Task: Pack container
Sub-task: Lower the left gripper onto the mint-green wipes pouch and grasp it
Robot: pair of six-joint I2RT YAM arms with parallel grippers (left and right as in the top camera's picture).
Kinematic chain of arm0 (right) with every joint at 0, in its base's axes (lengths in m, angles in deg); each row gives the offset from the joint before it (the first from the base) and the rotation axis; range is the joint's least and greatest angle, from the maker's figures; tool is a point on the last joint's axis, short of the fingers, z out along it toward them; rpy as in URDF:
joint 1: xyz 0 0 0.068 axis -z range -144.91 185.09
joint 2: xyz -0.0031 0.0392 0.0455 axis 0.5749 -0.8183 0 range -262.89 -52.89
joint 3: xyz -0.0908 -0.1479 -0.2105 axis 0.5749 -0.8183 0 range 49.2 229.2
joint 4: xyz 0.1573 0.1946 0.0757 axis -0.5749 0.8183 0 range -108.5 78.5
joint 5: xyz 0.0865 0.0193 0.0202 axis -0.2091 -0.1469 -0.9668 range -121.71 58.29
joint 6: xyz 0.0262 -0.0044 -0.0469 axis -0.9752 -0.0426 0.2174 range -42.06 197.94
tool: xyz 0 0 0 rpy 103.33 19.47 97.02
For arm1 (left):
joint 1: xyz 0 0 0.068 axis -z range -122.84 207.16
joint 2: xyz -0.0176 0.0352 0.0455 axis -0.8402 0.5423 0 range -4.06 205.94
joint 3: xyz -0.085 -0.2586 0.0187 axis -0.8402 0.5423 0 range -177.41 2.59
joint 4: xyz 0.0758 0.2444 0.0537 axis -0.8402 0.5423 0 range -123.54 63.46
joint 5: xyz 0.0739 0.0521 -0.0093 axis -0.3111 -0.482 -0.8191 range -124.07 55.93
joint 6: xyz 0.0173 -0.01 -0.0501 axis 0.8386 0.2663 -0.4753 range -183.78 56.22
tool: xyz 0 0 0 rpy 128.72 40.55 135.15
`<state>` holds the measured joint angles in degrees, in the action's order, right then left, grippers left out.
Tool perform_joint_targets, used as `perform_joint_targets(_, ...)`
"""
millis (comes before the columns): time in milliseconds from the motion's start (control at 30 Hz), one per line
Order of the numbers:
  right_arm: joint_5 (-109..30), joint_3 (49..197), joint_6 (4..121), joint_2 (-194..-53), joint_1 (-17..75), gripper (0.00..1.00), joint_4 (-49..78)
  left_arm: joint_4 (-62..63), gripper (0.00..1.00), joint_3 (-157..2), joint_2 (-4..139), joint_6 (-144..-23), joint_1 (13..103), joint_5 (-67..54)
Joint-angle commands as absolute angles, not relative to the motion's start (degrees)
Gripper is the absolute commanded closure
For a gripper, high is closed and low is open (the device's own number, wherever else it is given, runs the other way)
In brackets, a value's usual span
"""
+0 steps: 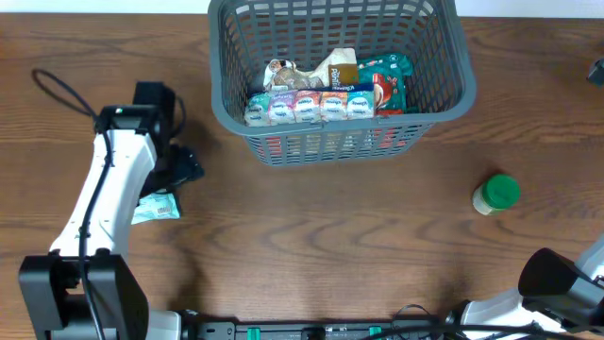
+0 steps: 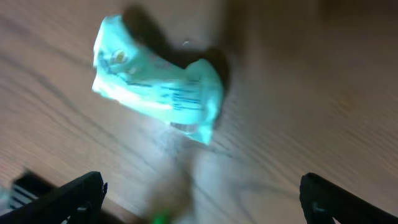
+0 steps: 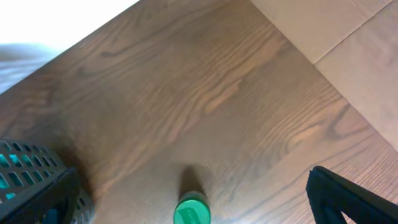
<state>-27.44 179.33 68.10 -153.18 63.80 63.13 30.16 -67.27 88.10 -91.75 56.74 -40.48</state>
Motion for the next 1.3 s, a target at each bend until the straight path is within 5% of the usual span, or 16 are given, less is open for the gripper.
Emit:
perform_joint_targets(0,-27.68,179.63,67.44,-153.32,64.0,0.01,63.24,28.87,0.02,-64.13,87.97,-94.48,53.61,-41.22)
perform_joint_targets(300,-27.7,179.63,67.42,-153.32,64.0,0.01,63.61,22.99,0.02,-57.55,87.99,-93.19,48.1,-38.03)
perform_joint_targets(867,-27.7,179.63,67.22,-153.32,63.97,0.01,65.64,19.45,0.02,-56.06,87.99,-136.49,46.94,-33.92)
perform_joint_targets(1267,-27.79,179.63,67.22,-153.32,63.97,0.01,66.67,16.39,0.02,-55.1,91.55,-139.97,46.94,-40.79)
